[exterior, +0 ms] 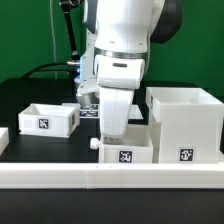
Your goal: Assemble drawer
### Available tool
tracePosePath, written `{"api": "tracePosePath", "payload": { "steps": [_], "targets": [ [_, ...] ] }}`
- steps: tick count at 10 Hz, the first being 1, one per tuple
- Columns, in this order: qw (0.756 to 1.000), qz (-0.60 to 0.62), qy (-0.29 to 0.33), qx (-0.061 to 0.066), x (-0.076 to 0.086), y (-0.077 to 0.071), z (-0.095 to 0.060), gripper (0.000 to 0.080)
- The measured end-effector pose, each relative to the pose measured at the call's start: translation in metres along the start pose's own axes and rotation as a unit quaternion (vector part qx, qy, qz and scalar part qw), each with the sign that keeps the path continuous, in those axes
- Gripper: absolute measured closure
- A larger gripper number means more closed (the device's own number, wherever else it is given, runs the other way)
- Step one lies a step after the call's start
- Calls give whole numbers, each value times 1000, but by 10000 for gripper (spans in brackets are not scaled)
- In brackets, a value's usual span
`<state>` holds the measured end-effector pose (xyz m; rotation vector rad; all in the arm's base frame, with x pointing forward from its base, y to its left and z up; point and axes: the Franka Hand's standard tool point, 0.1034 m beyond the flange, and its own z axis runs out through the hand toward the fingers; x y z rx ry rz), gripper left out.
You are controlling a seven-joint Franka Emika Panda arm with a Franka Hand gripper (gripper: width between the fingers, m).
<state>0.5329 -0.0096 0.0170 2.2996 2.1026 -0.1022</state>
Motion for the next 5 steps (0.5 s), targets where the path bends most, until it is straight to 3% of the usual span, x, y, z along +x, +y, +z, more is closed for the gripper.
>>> {"api": "tracePosePath", "payload": {
  "steps": [5],
  "targets": [
    [999, -35, -1, 2, 2, 11, -5, 757]
  ]
}}
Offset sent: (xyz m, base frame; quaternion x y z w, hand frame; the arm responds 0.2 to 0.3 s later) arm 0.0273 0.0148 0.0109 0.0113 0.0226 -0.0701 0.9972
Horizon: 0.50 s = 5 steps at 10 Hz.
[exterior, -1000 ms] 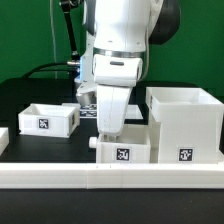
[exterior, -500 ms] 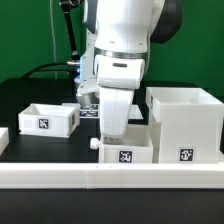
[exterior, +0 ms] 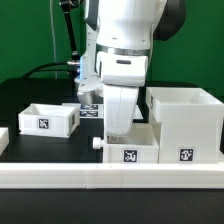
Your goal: Assemble drawer
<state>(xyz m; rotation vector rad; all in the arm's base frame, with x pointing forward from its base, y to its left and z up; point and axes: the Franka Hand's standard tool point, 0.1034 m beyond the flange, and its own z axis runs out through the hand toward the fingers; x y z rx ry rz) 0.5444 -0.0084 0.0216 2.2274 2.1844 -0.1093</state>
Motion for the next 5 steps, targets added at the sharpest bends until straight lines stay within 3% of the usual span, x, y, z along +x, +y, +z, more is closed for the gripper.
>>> {"api": "tracePosePath", "payload": {
  "steps": [5],
  "targets": [
    [1000, -1, 1, -2, -1, -2, 3, 757]
  ]
}}
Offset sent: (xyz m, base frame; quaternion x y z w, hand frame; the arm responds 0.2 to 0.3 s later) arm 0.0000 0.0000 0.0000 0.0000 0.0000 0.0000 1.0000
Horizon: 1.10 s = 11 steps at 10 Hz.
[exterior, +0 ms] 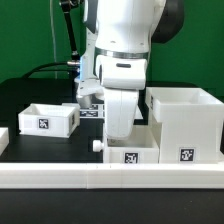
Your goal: Assemble drawer
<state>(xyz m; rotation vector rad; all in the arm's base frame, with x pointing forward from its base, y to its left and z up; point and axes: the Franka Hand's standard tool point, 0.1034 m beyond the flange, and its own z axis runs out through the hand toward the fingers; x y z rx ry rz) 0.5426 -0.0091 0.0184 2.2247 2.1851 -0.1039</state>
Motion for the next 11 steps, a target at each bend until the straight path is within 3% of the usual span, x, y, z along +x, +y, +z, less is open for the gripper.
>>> {"api": "tracePosePath", "payload": {
  "steps": [4, 5, 8, 9, 11],
  "targets": [
    [1000, 12, 3, -9, 4, -1, 2, 757],
    [1000, 17, 5, -19, 6, 0, 2, 757],
    [1000, 25, 5, -17, 7, -1, 2, 757],
    [999, 25, 8, -29, 7, -2, 4, 757],
    [999, 26, 7, -25, 6, -4, 6, 757]
  ]
}}
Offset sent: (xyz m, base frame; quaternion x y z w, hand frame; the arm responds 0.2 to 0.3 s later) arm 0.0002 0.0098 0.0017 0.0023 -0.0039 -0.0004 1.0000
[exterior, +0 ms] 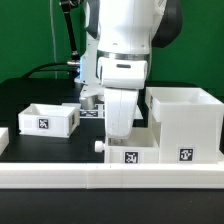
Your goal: Assemble drawer
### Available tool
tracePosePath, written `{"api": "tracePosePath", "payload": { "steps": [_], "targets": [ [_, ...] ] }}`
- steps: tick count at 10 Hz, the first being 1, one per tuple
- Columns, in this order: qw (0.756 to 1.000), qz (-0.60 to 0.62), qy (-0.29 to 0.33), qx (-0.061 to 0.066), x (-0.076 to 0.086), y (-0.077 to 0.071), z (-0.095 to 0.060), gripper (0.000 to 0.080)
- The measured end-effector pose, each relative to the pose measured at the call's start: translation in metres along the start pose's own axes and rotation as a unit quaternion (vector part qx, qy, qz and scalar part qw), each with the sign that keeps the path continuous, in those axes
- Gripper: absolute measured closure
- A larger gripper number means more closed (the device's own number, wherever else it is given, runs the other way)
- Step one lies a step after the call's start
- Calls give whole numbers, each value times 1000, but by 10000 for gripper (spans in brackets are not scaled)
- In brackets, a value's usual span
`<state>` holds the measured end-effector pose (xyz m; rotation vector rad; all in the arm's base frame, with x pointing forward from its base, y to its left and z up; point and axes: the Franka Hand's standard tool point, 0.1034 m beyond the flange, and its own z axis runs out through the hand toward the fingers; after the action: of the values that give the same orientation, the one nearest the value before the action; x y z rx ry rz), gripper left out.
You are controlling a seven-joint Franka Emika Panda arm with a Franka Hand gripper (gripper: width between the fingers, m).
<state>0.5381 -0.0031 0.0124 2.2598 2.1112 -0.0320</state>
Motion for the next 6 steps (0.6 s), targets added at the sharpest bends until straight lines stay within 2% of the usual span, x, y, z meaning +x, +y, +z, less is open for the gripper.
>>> {"api": "tracePosePath", "payload": {
  "steps": [6],
  "targets": [
    [1000, -3, -5, -3, -1, 1, -2, 757]
  ]
}}
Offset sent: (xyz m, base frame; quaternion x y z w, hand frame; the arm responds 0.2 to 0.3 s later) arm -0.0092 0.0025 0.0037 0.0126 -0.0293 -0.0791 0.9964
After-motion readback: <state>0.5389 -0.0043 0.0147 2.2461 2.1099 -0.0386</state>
